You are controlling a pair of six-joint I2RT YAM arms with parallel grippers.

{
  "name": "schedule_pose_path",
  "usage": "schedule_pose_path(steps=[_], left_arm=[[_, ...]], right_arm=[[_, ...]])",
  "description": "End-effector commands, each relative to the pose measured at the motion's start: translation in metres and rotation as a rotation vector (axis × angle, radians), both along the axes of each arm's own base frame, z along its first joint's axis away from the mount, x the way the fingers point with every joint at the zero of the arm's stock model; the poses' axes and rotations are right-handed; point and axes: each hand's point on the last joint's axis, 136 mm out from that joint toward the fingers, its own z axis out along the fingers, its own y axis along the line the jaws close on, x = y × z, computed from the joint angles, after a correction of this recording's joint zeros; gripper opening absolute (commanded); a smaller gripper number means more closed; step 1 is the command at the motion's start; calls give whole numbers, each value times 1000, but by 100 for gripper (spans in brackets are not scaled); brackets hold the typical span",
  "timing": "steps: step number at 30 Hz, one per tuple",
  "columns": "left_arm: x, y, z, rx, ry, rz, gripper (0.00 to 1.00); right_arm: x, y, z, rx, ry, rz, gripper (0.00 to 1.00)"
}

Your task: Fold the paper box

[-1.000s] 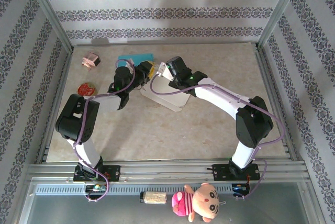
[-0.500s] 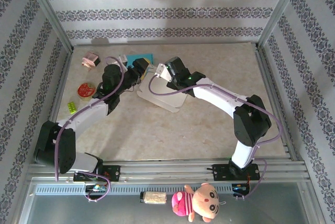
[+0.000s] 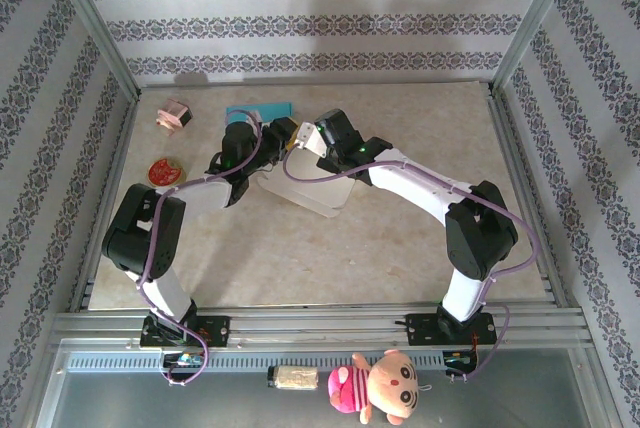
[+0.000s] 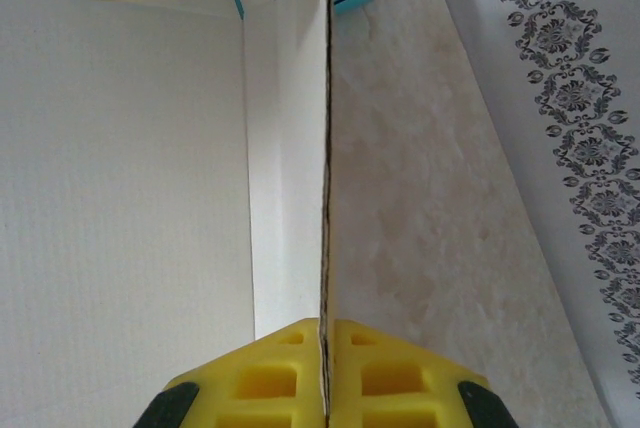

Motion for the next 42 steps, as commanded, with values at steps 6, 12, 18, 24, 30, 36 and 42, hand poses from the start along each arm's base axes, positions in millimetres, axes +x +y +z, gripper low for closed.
schedule_pose_path(steps=[6, 12, 18, 24, 30, 36, 42], left_arm=[[10, -5, 7, 19, -48, 2, 14], [22, -9, -16, 30, 2, -15, 7], [34, -7, -31, 102, 28, -11, 6], [39, -12, -36, 120, 28, -32, 4], [26, -14, -21, 108, 24, -67, 3], [0, -11, -7, 141, 36, -94, 3], [-13, 2, -5, 218, 48, -69, 3]], right_arm=[[-8, 7, -9, 126, 143, 7, 9], [-29, 20, -17, 267, 349, 63, 20], [-40, 27, 14, 534, 552, 108, 45], [-10, 17, 62, 806, 634, -7, 56], [26, 1, 45, 887, 746, -191, 56], [10, 22, 16, 891, 913, -147, 56], [-9, 37, -1, 897, 1024, -104, 56]])
